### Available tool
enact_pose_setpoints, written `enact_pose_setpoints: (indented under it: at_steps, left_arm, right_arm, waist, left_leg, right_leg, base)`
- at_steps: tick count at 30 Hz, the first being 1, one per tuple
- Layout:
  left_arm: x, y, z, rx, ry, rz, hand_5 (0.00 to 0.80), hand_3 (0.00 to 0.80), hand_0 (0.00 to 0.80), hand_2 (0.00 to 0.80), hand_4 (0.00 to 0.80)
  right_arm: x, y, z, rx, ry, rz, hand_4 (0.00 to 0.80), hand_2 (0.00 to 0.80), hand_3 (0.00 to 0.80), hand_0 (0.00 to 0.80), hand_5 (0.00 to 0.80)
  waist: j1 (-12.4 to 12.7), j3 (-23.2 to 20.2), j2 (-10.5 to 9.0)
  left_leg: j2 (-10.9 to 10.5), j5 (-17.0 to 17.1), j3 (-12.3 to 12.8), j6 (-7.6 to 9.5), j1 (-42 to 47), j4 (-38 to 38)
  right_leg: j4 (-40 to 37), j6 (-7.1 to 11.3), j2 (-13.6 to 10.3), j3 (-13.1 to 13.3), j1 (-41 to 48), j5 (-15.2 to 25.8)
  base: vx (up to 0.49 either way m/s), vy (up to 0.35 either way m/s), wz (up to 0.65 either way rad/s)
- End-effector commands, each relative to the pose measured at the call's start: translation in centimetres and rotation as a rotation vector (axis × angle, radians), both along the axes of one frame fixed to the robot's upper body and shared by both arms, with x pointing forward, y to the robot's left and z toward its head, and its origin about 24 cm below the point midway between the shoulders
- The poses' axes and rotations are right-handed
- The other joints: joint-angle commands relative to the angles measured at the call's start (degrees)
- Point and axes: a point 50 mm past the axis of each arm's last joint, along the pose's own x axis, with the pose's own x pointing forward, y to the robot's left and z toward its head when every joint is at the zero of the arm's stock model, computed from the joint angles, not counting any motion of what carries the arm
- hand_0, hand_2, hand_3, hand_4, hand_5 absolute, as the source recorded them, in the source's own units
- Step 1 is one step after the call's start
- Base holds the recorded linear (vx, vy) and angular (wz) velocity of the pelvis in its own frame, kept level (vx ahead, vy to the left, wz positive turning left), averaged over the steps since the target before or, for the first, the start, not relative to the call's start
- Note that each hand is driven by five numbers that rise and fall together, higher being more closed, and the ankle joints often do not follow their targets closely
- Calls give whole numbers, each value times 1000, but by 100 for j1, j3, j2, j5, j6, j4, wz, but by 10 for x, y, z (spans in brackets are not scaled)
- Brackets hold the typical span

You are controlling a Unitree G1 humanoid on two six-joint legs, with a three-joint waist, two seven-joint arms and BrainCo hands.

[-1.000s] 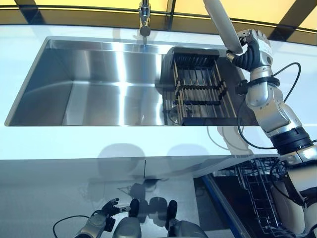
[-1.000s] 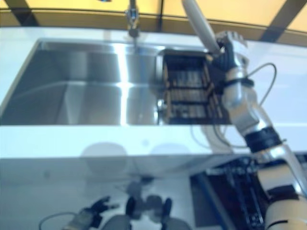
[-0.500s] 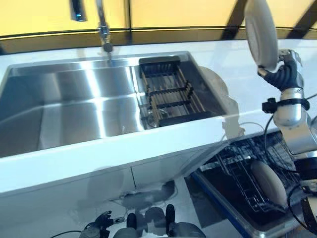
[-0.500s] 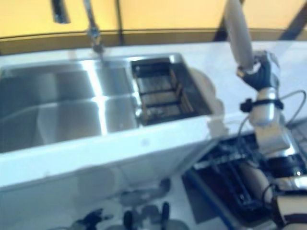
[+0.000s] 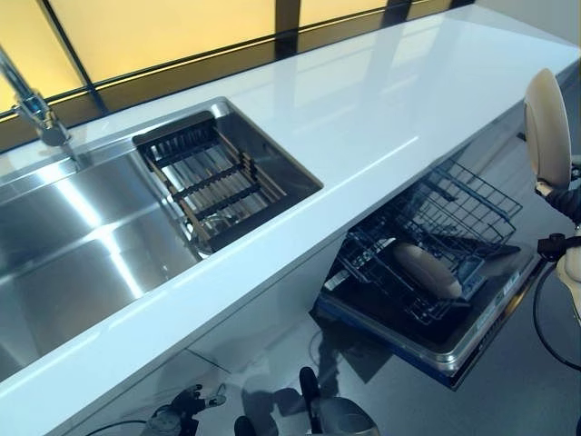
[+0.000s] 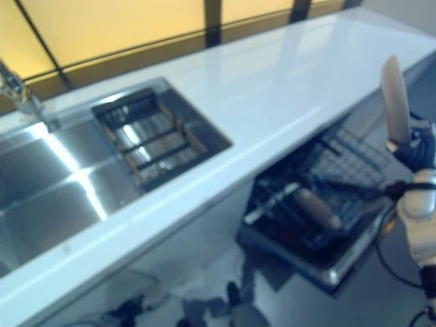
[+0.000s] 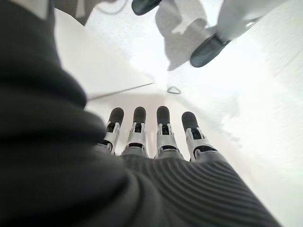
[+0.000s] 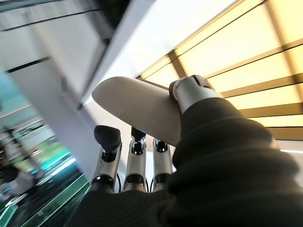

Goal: Take plates into dishwasher

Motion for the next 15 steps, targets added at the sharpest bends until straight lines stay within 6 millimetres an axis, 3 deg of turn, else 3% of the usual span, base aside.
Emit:
enact_pose_setpoints:
  at_steps: [1, 9, 15]
  left_arm:
    - [11, 0, 4, 30, -15, -91, 0, 0, 0, 0, 0]
    - [37, -17, 13, 7, -101, -171, 0, 0, 0, 0, 0]
    - [44, -22, 15, 5, -124, -186, 0, 0, 0, 0, 0]
  right_arm:
    - [-6, -14, 42, -41, -152, -45, 800, 800, 800, 800, 800]
    - [1, -12, 39, -66, -78, -36, 800, 800, 800, 800, 800]
    - [11, -9, 36, -74, -16, -17, 800, 800, 800, 800, 800]
  waist:
    - [71, 24, 4]
    - [22, 303, 124]
    - [0, 528, 245]
  left_leg:
    - [-209, -174, -249, 450, -202, 23]
    - [-118, -110, -300, 354, -395, 140]
    - [-65, -65, -357, 246, -561, 222]
  right_leg:
    - [333, 239, 252, 89, 31, -358]
    - [408, 132, 302, 126, -109, -435]
    - [381, 70, 295, 42, -204, -439]
  base:
    - [41, -93, -13]
    - [-2, -85, -8]
    - [-5, -70, 1]
